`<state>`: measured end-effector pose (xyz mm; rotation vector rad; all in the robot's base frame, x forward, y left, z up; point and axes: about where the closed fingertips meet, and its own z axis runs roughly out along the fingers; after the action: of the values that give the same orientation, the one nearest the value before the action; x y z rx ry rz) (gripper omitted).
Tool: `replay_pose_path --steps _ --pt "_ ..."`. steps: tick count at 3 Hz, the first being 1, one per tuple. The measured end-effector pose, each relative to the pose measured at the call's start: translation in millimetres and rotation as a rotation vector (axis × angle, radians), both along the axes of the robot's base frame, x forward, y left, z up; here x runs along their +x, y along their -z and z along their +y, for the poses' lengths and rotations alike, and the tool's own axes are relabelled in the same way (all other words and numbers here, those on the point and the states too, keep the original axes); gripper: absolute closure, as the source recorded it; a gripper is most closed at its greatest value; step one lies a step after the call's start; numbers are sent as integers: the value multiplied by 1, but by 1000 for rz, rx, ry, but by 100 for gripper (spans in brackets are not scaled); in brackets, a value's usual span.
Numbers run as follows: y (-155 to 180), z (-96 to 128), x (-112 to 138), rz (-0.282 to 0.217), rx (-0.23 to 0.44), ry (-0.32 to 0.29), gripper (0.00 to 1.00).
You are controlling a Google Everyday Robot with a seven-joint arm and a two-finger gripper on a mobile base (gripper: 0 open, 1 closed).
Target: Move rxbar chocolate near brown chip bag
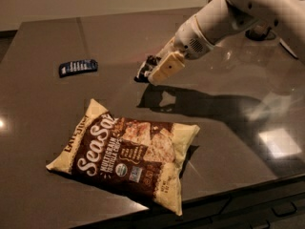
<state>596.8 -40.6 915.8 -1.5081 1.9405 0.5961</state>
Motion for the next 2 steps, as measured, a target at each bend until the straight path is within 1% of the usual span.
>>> replay_pose_path --steps 1,2 --pt "-22 4 -43 19 19 -68 100" --pt "-23 11 -67 51 9 -123 82"
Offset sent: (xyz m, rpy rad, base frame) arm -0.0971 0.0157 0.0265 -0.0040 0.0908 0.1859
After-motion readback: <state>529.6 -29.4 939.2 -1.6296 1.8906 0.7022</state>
